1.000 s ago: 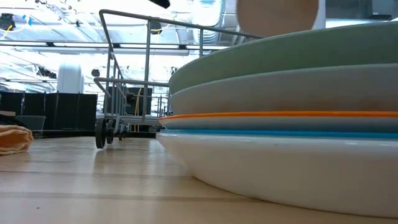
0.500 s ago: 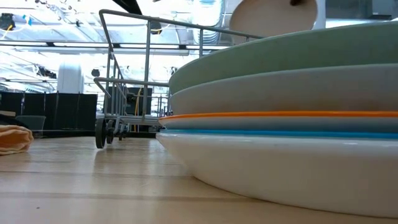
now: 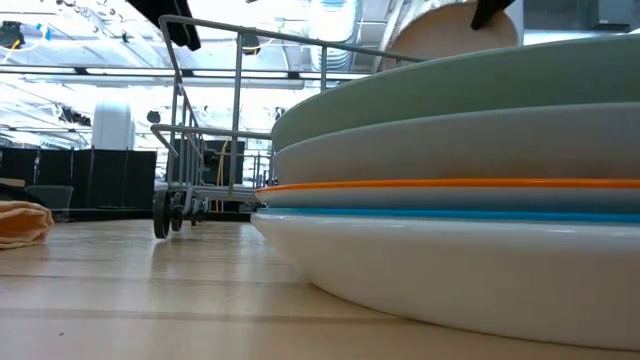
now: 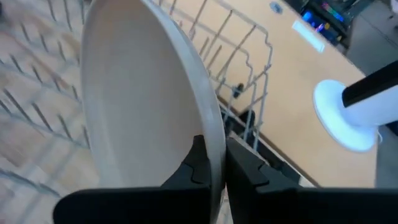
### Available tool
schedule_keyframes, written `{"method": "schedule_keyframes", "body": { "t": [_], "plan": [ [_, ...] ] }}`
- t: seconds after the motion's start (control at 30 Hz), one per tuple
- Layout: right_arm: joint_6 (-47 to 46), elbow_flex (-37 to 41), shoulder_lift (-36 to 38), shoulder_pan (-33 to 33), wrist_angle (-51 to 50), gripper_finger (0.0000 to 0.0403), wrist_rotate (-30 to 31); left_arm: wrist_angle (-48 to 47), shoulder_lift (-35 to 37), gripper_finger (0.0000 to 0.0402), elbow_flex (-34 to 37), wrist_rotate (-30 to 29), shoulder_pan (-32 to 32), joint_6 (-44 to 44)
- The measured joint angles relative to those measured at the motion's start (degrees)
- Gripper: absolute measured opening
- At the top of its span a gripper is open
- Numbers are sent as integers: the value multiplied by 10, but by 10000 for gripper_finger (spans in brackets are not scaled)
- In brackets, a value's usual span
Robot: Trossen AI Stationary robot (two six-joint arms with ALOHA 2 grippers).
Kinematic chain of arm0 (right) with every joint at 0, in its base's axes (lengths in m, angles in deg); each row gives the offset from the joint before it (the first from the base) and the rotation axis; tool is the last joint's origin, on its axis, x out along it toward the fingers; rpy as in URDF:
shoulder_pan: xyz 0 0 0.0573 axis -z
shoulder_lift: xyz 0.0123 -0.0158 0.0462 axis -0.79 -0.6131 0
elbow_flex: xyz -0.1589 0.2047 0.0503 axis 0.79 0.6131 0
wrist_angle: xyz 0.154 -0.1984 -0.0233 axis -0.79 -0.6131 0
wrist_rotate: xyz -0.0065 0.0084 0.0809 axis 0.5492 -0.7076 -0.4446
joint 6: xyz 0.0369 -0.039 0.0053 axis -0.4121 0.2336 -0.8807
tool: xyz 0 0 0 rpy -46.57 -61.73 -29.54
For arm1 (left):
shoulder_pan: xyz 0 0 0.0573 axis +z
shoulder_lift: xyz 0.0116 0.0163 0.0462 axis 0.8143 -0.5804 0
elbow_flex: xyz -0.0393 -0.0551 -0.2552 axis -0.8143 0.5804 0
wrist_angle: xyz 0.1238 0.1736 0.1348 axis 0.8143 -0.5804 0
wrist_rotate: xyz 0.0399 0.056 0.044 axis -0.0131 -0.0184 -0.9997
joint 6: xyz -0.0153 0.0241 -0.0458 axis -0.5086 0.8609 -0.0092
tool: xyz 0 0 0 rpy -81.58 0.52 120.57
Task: Sort dishes
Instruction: Put the light brown plate in the dish rack
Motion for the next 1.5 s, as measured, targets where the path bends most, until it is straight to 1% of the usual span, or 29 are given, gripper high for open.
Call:
{"method": "schedule_keyframes", "body": {
  "t": [0.07, 0.17, 0.33, 0.47, 0.57, 0.77, 0.87, 0.93, 1.03, 1.1, 1.17, 1.3, 1.4, 1.5],
  "plan": [
    [34, 0, 0, 30, 0, 19, -24, -23, 0, 237, 0, -1, -5, -19],
    [69, -9, 0, 78, 0, 19, -45, -42, 0, 237, 0, -1, -13, -30],
    [78, -53, -2, 130, -1, 19, -91, -46, 0, 237, 0, -4, -16, -29],
    [118, -130, -2, 156, 0, 19, -129, -46, 0, 237, 0, -9, -16, 1],
    [141, -205, -2, 183, 1, 19, -138, -46, 0, 237, 0, -18, -15, 29],
    [219, -341, -7, 244, 0, 19, -166, -46, 0, 237, 0, -46, -9, 68],
    [255, -388, -10, 283, 0, 19, -187, -46, 0, 237, 0, -62, -1, 84],
    [258, -402, -8, 305, 1, 19, -203, -47, 1, 237, 0, -67, 7, 85],
    [258, -389, 6, 317, 1, 19, -219, -47, 9, 237, 0, -75, 19, 85],
    [244, -365, 13, 309, -1, 19, -232, -47, 15, 237, 0, -85, 24, 85],
    [223, -329, 18, 295, 0, 19, -238, -47, 23, 237, 0, -95, 29, 86],
    [169, -235, 37, 264, 0, 19, -244, -48, 48, 237, 0, -113, 36, 86],
    [136, -168, 68, 240, -1, 19, -257, -47, 67, 237, 0, -119, 40, 90],
    [128, -125, 107, 236, -1, 19, -275, -44, 86, 237, 0, -144, 43, 100]
  ]
}}
